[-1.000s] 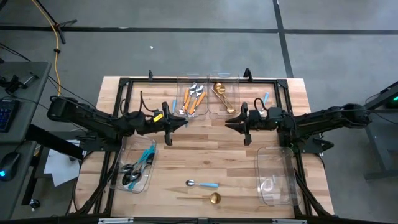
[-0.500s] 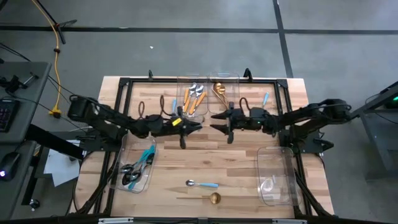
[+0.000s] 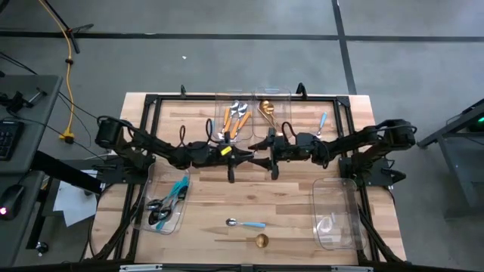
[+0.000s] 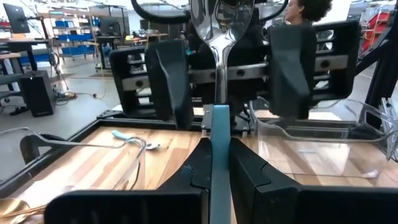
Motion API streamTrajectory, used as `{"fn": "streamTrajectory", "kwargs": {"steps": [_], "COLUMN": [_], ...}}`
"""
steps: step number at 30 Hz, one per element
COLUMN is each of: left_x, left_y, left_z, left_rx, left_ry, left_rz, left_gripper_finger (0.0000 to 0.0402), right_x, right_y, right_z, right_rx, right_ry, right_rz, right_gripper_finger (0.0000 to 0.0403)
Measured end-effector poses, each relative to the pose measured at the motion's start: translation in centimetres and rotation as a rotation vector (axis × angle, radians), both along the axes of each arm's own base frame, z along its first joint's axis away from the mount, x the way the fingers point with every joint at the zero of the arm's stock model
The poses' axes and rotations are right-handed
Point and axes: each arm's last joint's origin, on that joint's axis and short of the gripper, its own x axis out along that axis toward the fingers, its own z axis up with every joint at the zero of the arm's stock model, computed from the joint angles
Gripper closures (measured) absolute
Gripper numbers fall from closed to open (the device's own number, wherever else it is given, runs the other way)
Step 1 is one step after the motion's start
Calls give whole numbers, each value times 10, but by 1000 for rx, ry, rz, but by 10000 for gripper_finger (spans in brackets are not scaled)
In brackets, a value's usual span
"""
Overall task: Sort silverware by color (type)
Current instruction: Put the blue spoon into the bottom right transparent bin
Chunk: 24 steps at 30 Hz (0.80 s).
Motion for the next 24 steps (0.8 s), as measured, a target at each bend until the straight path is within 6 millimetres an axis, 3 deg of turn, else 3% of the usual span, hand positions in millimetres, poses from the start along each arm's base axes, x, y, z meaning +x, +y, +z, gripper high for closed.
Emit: {"fn": "streamTrajectory", "kwargs": {"steps": [4, 7, 10, 13, 15, 19, 24], "left_x": [0, -1, -3, -3, -4, -4, -4], "left_y": [0, 0, 1, 0, 0, 1, 1], "left_z": [1, 3, 3, 5, 5, 5, 5], "left_rx": [10, 12, 12, 19, 10, -4, -52], "left_ry": [1, 0, 9, 8, 8, 8, 3], "left_rz": [1, 8, 11, 11, 14, 17, 53], "left_gripper_finger": [390, 389, 386, 387, 388, 380, 347], "right_x": [0, 0, 0, 0, -1, -1, -1], "right_y": [0, 0, 0, -1, -2, -3, -4], "right_z": [1, 1, 1, 1, 1, 1, 0], "right_rx": [3, 22, 25, 34, 37, 60, 51], "right_ry": [-5, -4, -2, 0, 0, 3, 6], "right_rz": [-3, -4, -3, -9, -10, -15, -21], "right_gripper_finger": [193, 220, 276, 357, 386, 373, 391]}}
